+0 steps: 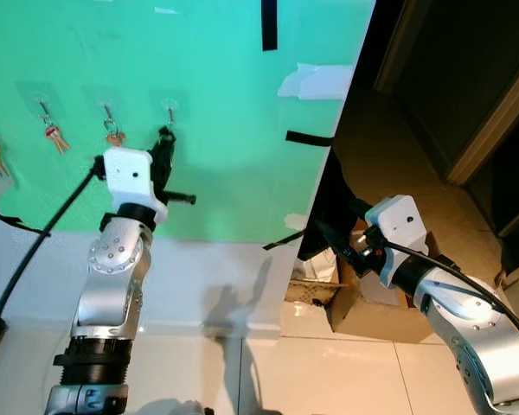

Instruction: Hang keys on a hook

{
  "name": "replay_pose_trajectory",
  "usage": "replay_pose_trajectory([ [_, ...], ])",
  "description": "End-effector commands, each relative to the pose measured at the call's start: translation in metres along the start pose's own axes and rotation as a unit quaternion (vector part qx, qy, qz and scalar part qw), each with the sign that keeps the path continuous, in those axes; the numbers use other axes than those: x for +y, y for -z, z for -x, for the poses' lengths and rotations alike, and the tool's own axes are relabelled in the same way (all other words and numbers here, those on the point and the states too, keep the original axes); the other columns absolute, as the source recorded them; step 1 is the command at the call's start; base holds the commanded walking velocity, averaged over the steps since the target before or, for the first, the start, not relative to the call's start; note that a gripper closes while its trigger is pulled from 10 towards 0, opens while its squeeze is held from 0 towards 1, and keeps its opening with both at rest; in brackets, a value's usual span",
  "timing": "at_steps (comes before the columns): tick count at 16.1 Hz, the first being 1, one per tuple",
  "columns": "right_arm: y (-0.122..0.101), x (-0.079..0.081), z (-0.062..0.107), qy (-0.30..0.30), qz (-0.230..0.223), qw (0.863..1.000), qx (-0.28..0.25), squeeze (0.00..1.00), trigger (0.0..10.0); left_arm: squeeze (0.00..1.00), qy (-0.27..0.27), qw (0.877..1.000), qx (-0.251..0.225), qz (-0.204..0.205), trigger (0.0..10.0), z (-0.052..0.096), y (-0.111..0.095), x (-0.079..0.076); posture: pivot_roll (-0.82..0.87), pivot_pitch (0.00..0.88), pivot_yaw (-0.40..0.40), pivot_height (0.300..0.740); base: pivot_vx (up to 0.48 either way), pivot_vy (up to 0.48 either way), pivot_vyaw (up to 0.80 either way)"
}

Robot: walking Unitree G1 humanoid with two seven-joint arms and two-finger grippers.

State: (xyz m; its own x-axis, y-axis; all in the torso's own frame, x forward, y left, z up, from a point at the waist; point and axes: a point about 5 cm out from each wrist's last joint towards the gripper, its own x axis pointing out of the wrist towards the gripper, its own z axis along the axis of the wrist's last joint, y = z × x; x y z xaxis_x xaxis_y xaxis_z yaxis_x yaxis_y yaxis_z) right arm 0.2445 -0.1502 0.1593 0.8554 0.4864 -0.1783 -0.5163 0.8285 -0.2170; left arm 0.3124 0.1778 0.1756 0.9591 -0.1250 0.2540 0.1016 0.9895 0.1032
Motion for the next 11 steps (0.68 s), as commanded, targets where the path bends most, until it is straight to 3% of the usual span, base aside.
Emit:
replay_pose_trajectory([
  [1, -0.004, 0.001, 0.001, -0.003, 0.007, 1.000, -0.006, 0.00, 10.0, 0.00, 0.007, 1.000, -0.016, 0.004, 10.0, -0.003, -0.006, -0.003, -0.12, 0.000, -0.044, 0.740, 0.000, 0.000, 0.00],
  [11, -0.005, 0.001, 0.001, -0.006, 0.010, 1.000, -0.006, 0.00, 10.0, 0.00, -0.015, 0.999, 0.033, -0.028, 10.0, -0.017, 0.005, 0.009, -0.12, 0.000, -0.043, 0.740, 0.000, 0.000, 0.00],
])
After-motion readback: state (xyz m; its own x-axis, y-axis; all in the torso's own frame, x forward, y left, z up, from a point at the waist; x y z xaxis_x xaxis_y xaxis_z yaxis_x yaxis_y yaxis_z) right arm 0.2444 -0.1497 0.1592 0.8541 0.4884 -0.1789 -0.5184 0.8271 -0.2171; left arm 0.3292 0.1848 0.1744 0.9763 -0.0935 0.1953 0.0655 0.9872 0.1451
